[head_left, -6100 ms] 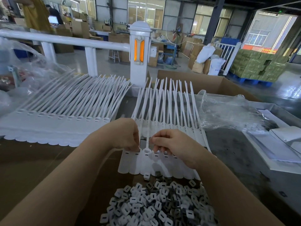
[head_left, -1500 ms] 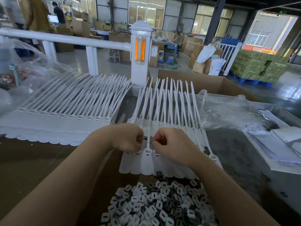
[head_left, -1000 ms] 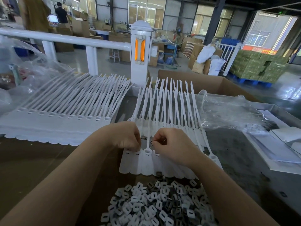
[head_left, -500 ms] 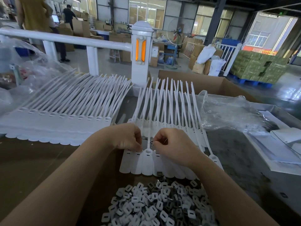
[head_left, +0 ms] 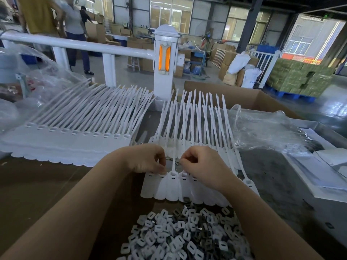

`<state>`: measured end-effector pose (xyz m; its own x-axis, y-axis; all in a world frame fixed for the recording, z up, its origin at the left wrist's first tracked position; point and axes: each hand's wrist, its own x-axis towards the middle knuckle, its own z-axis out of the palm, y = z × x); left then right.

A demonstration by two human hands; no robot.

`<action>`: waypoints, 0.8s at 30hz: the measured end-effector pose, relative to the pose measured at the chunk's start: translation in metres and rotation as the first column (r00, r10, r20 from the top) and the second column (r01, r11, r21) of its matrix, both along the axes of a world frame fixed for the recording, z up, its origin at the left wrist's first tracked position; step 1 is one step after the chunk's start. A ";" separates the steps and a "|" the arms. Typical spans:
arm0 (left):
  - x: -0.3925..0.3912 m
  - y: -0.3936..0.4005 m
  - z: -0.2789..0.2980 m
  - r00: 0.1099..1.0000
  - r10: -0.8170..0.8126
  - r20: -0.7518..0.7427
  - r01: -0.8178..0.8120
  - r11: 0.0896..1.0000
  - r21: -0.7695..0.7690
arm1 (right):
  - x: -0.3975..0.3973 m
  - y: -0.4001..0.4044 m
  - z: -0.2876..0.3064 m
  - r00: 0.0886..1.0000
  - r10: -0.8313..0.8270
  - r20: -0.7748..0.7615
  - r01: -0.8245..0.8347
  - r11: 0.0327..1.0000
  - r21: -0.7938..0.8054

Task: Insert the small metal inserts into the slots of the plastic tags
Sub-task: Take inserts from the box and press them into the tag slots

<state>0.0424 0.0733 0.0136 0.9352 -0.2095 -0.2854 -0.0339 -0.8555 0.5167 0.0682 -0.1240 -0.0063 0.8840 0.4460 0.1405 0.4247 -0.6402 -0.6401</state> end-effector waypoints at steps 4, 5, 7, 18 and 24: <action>0.001 -0.002 0.007 0.996 0.054 0.065 -0.047 0.994 -0.101 | -0.002 0.000 0.003 1.000 -0.016 -0.001 0.016 0.998 0.063; 0.002 -0.004 0.010 0.990 0.116 0.082 -0.099 0.976 -0.192 | -0.002 0.000 0.004 0.999 -0.030 0.012 0.029 0.995 0.096; 0.002 -0.007 0.016 0.967 0.245 0.066 -0.204 0.907 -0.370 | -0.002 0.000 0.006 0.996 -0.069 0.064 0.059 0.986 0.153; 0.000 -0.014 0.017 0.936 0.270 -0.225 -0.351 0.686 -0.638 | -0.005 0.003 0.007 0.969 -0.059 0.239 -0.004 0.967 0.255; 0.002 -0.009 0.014 0.935 0.248 -0.253 -0.354 0.664 -0.658 | -0.005 0.004 0.006 0.986 -0.017 0.166 -0.029 0.962 0.273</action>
<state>0.0445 0.0644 0.0274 0.9474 -0.1086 -0.3011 0.2738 -0.2120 0.9381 0.0637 -0.1199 0.0001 0.8353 0.3751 0.4020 0.5429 -0.4475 -0.7106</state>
